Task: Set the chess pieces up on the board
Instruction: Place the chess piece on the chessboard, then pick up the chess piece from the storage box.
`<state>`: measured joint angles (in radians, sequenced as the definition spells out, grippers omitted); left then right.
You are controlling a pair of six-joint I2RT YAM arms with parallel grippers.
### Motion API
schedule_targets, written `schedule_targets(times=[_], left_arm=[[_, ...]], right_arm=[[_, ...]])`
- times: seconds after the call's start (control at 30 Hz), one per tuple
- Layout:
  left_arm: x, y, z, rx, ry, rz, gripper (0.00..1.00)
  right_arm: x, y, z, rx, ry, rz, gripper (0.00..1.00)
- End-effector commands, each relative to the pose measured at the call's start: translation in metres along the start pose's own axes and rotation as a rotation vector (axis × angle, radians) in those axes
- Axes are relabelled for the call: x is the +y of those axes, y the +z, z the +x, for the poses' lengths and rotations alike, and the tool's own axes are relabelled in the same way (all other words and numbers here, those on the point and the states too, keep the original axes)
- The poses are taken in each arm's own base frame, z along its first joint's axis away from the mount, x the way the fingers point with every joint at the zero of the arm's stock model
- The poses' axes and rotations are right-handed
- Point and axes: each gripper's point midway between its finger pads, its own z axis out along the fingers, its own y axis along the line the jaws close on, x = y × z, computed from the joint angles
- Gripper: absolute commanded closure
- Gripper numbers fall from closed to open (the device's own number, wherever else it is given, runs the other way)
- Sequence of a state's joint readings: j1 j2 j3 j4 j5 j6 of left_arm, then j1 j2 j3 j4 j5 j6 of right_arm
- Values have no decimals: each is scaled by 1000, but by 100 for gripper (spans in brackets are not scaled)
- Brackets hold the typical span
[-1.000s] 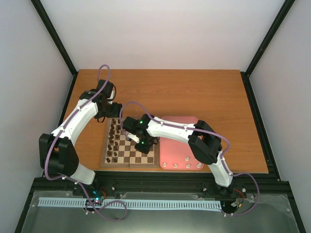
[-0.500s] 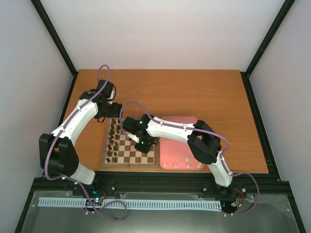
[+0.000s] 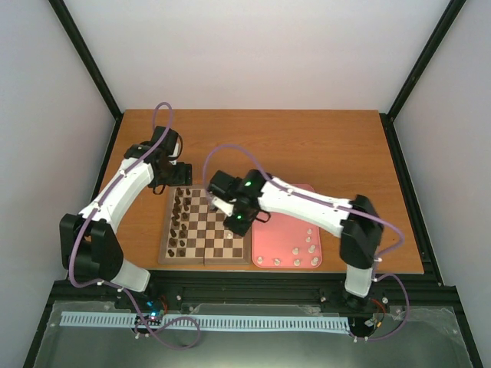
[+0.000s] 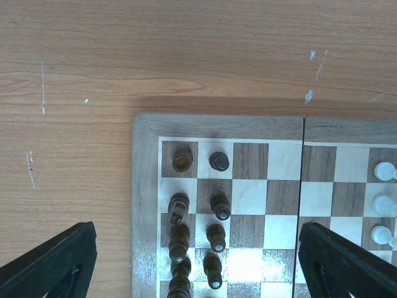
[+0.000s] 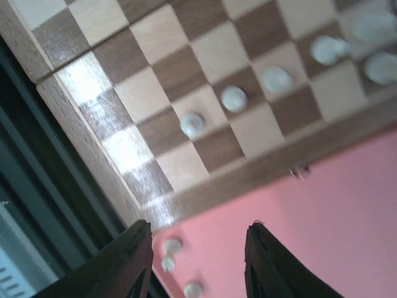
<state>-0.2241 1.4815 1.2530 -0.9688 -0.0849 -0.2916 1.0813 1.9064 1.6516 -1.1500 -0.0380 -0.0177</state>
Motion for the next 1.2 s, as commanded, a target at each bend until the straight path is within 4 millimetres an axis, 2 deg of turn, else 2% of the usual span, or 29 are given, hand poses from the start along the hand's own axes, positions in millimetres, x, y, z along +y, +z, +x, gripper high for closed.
schedule_targets(times=[0.0,0.1,0.17,0.23,0.3,0.43,0.57,0.87,1.17], left_arm=[[3,-9,-4,-31,-8,4,0],[0,-8,-5,-27,-8,13,0],[-1,-7,-5,-26,-8,20,0],[-2,-7,-6,-23,-9,25,0],[-3,-7,-7,-24,-9,27,0],[-3,-7,-8,-24,-9,25,0],[-2,-5,-7,-21,-8,20,0],[-3,-1,-6,-6,-8,22,0],[-3,0,-5,-4,-7,20,0]], right_arm=[[-37,-28,39,9,153,47,58],[-80,-24,74,26,348,79,50],[-114,-17,104,50,502,98,50],[-134,-6,131,93,606,114,51],[-144,6,152,137,661,114,54],[-145,23,173,169,741,71,64],[-142,34,190,208,796,55,65],[-139,44,202,238,832,58,64],[-139,48,208,257,849,58,78]])
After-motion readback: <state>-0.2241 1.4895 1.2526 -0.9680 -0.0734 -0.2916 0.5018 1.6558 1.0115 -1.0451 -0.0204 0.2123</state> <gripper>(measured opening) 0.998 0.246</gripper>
